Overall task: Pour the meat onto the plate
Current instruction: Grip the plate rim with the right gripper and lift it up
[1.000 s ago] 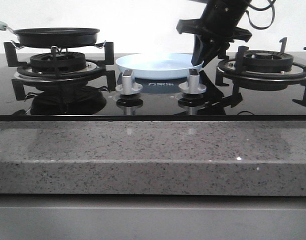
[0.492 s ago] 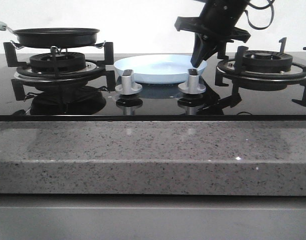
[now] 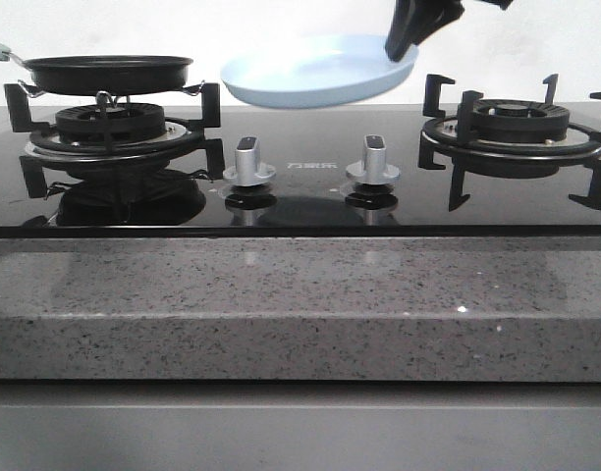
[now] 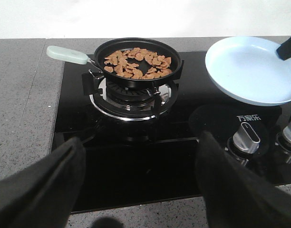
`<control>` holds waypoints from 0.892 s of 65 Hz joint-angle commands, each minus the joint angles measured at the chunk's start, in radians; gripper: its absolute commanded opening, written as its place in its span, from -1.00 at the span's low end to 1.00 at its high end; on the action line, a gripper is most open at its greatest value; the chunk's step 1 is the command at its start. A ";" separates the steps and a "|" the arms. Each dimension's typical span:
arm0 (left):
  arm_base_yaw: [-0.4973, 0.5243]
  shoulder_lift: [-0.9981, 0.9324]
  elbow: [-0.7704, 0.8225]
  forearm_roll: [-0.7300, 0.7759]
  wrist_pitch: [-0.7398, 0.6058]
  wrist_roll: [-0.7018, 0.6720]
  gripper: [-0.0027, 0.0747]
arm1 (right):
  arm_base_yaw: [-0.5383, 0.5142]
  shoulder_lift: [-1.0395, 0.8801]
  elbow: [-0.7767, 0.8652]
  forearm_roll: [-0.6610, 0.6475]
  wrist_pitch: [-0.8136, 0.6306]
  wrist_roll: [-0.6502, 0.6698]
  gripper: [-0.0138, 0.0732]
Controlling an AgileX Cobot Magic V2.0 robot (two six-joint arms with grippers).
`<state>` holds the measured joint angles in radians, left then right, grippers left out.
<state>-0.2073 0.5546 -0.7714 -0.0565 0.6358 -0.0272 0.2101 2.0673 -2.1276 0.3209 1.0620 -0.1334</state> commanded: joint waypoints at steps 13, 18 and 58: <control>-0.008 0.009 -0.034 -0.011 -0.070 -0.001 0.34 | 0.033 -0.257 0.240 0.123 -0.136 -0.095 -0.94; -0.008 0.009 -0.034 -0.011 -0.074 -0.001 0.34 | 0.042 -0.319 0.336 0.126 -0.186 -0.107 -0.94; -0.008 0.009 -0.034 -0.011 -0.074 -0.001 0.34 | 0.130 -0.570 0.916 0.130 -0.573 -0.144 -0.94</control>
<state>-0.2073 0.5546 -0.7714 -0.0582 0.6358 -0.0272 0.3425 1.5467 -1.2018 0.4231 0.5950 -0.2650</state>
